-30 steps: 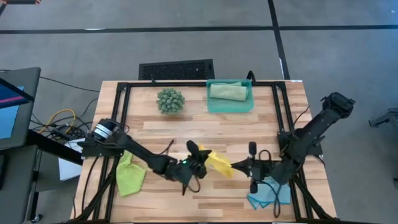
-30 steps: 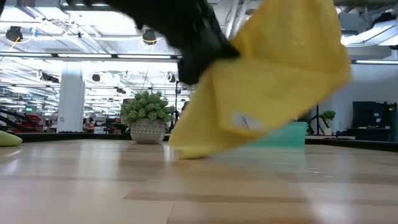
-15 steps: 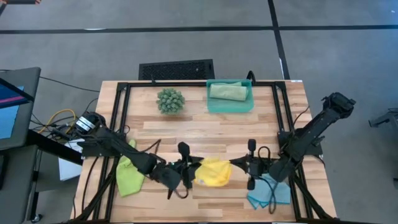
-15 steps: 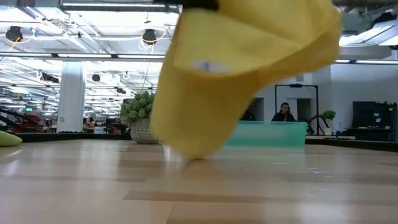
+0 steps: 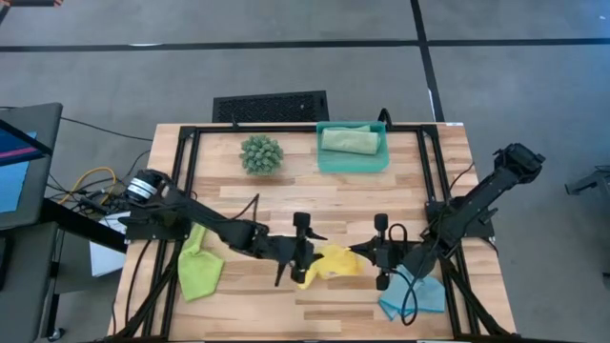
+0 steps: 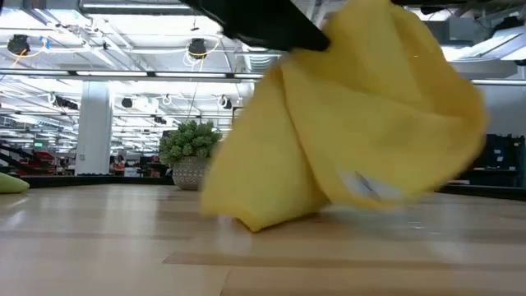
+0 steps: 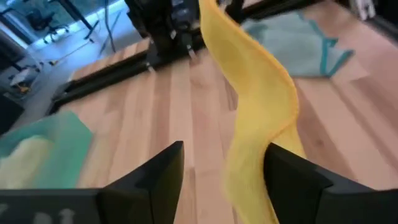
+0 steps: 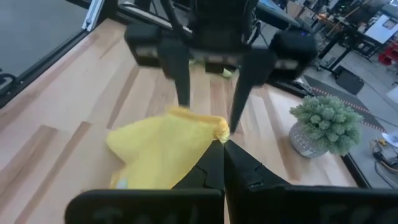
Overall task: Roll microfiber towels into tight, uniform cylinder then place into a basket
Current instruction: Roll the yellow microfiber cloth
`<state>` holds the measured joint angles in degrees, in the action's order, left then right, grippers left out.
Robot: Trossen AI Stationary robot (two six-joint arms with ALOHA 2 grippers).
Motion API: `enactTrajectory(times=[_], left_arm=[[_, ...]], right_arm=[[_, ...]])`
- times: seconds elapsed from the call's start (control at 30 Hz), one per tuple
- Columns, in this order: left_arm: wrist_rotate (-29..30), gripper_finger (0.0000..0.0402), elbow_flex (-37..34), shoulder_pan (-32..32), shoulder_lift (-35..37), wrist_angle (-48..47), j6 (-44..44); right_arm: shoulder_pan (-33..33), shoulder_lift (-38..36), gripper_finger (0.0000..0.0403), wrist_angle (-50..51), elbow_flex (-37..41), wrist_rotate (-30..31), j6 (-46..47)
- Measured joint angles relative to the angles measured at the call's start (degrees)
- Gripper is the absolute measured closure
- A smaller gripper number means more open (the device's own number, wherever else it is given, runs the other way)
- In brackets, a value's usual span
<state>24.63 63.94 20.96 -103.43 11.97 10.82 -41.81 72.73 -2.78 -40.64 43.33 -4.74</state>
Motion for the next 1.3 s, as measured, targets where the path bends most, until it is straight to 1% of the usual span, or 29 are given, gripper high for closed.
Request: enactTrajectory(times=[0.1,0.23,0.33,0.43,0.5,0.6,0.67,0.73,0.83,0.93,1.03,1.17,1.23,1.3], left_arm=[[-0.2,0.0217,-0.1,-1.0,-2.3,-0.3,0.0],[1.4,0.024,-0.1,-1.9,-2.6,-0.6,-0.9],[5.1,0.0266,-0.1,-2.0,-2.2,-2.7,-1.0],[9.7,0.0305,0.0,-1.9,-1.5,-5.5,-1.0],[12.6,0.0336,0.0,-1.8,-1.1,-7.3,-1.3],[17.0,0.0382,0.0,-1.1,1.1,-10.7,-1.5],[18.6,0.0395,0.0,-0.1,3.2,-12.6,-2.3],[18.8,0.0393,0.0,1.1,5.5,-14.9,-4.0],[18.3,0.0384,0.0,3.1,8.5,-17.0,-7.1],[18.3,0.037,0.0,4.7,9.8,-17.9,-9.0],[18.2,0.0341,0.0,5.0,9.8,-20.3,-10.4],[17.2,0.0291,-0.3,3.2,9.7,-24.4,-14.2],[15.2,0.027,-0.6,2.0,9.6,-26.0,-15.4],[11.8,0.0254,-1.4,0.9,9.6,-24.5,-15.9]], right_arm=[[-0.2,0.0,0.0389,0.7,0.0,0.0,0.3],[-0.6,0.0,0.0387,1.0,0.0,0.1,0.3],[-1.2,0.0,0.0387,1.1,0.0,0.2,0.3],[-2.5,0.0,0.039,1.0,0.0,0.8,0.3],[-3.6,-0.2,0.0391,0.8,0.0,2.8,0.2],[-5.1,-0.9,0.039,0.8,0.0,8.0,0.3],[-5.8,-1.3,0.0389,1.3,0.0,11.6,0.9],[-5.7,-1.6,0.0389,1.9,0.0,12.7,2.3],[-3.9,-1.6,0.0391,4.7,0.0,12.1,5.0],[-1.7,-1.6,0.0391,8.8,0.0,11.5,9.1],[0.1,-1.5,0.0388,10.7,0.0,9.2,11.8],[0.9,-1.5,0.0387,10.7,0.0,7.6,11.9],[1.1,-1.5,0.0389,10.7,0.0,7.5,11.9],[1.1,-1.5,0.039,10.7,0.0,7.5,12.0]])
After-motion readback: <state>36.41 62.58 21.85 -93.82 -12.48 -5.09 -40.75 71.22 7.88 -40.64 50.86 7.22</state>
